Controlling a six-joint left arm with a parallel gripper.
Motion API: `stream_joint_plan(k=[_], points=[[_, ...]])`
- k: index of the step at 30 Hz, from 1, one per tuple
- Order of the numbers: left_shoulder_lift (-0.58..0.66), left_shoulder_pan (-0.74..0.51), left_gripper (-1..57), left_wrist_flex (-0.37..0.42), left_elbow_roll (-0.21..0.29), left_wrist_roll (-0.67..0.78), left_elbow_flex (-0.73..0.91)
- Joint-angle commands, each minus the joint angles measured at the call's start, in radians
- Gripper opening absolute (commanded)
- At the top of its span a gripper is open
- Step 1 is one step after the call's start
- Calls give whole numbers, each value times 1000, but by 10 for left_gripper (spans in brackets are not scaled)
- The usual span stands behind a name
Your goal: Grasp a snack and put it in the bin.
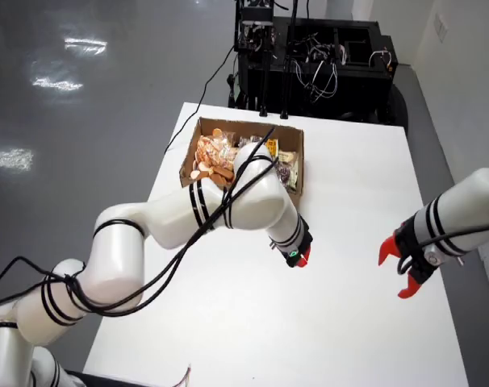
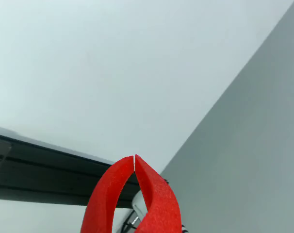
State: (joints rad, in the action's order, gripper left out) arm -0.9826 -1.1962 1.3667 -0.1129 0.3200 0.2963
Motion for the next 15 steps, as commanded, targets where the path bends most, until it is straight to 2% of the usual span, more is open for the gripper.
stream_joint_plan(k=[1,10,15], points=[[-54,5,-1,-1,-1,-4,-97],[-249,31,1,-1,-2,-23,-459],[-300,48,1,-1,-2,-57,-556]])
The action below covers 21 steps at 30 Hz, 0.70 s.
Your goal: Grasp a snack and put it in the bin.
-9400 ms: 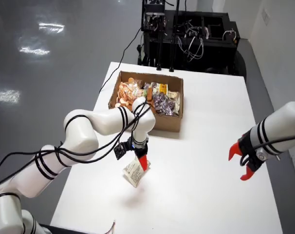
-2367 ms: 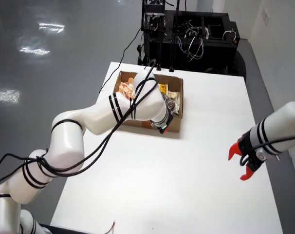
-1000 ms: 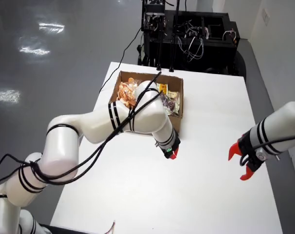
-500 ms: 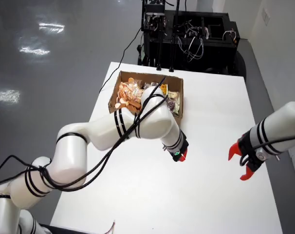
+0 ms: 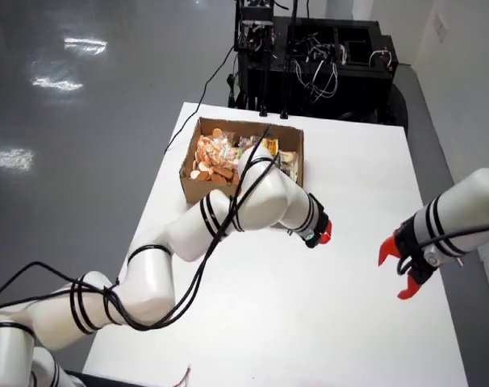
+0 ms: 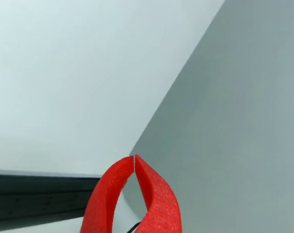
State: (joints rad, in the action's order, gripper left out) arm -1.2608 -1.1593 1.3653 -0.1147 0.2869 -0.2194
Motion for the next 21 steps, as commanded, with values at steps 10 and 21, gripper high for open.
stream_joint_plan(k=[10,21], points=[[-43,31,1,1,0,-46,-84],[-46,14,1,1,0,-49,-88]])
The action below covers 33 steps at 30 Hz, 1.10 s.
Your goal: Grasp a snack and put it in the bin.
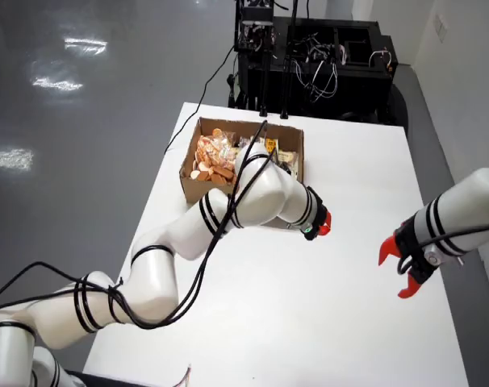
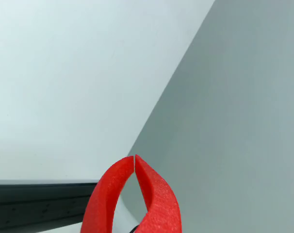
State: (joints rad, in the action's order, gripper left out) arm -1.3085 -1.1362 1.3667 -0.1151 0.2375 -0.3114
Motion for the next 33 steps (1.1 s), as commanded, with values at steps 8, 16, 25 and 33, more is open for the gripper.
stream_joint_plan(k=[8,16,25,33], points=[[2,-31,1,0,0,0,4],[2,-42,1,0,1,1,5],[2,-34,1,0,2,2,5],[2,-17,1,0,2,2,5]])
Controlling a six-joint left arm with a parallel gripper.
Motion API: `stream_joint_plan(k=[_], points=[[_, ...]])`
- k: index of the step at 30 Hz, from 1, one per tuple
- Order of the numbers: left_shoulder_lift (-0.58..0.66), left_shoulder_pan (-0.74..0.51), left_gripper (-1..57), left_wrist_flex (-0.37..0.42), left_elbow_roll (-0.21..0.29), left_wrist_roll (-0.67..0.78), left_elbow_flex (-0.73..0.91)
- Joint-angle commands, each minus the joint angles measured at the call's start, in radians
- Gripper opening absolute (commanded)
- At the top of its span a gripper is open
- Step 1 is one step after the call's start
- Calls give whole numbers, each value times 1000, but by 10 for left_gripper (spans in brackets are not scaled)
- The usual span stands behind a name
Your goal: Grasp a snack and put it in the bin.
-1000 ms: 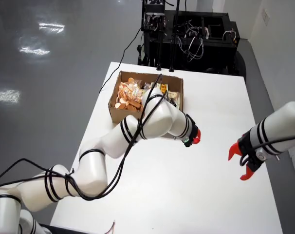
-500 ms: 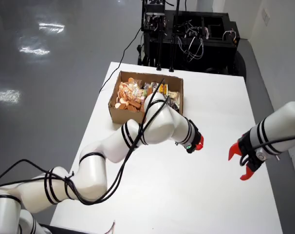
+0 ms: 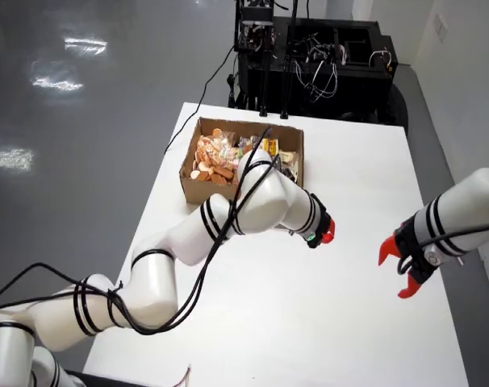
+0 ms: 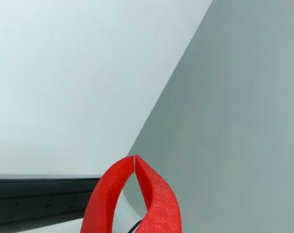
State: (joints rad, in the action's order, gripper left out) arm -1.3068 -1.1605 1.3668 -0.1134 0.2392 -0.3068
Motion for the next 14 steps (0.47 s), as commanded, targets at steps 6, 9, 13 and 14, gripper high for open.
stream_joint_plan(k=[6,9,13,14], points=[[0,16,1,0,0,0,0],[0,17,1,0,0,0,0],[0,17,1,0,0,0,0],[0,16,1,0,0,0,0]])
